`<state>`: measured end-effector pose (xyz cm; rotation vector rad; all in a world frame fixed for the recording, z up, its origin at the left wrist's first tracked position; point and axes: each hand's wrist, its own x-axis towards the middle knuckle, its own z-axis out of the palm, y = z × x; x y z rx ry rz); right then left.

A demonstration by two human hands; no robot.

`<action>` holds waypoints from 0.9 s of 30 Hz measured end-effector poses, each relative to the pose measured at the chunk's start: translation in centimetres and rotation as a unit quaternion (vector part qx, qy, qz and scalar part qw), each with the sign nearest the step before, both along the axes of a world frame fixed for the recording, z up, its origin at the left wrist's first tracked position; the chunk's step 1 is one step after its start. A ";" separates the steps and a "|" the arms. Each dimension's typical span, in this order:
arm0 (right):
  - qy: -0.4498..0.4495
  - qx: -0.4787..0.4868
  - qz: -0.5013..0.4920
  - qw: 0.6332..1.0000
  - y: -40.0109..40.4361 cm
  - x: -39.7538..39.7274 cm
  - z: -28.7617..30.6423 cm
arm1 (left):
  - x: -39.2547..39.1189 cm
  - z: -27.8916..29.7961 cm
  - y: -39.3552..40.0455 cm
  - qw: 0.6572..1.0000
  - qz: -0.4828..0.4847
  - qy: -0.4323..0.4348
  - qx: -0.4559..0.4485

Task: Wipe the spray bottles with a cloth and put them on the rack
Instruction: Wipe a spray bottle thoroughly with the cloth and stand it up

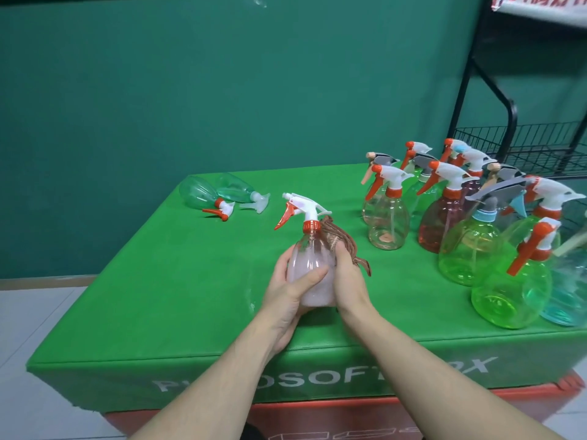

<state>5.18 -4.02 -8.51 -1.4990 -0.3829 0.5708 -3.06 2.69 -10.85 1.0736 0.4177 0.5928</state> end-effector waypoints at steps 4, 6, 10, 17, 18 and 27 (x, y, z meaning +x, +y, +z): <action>0.113 0.080 -0.021 0.990 -1.1 -0.2 -0.2 | 1.3 0.0 -0.8 0.999 0.035 -0.006 -0.006; 0.175 0.114 -0.014 0.978 -1.7 -0.4 0.1 | 1.8 -0.2 -1.4 0.998 0.063 -0.014 -0.003; 0.294 0.194 0.005 0.936 -2.5 -0.3 0.6 | 2.8 0.0 -2.9 0.993 0.116 -0.036 -0.011; 0.353 0.192 0.048 0.915 -3.7 0.5 1.2 | 3.4 0.7 -3.5 0.984 0.108 0.037 0.138; 0.356 0.178 0.045 0.916 -3.9 0.7 1.3 | 3.2 0.9 -3.3 0.980 0.103 0.054 0.161; 0.299 0.042 0.032 0.953 -5.5 2.8 1.3 | 3.5 2.5 -2.9 0.942 0.091 0.141 0.291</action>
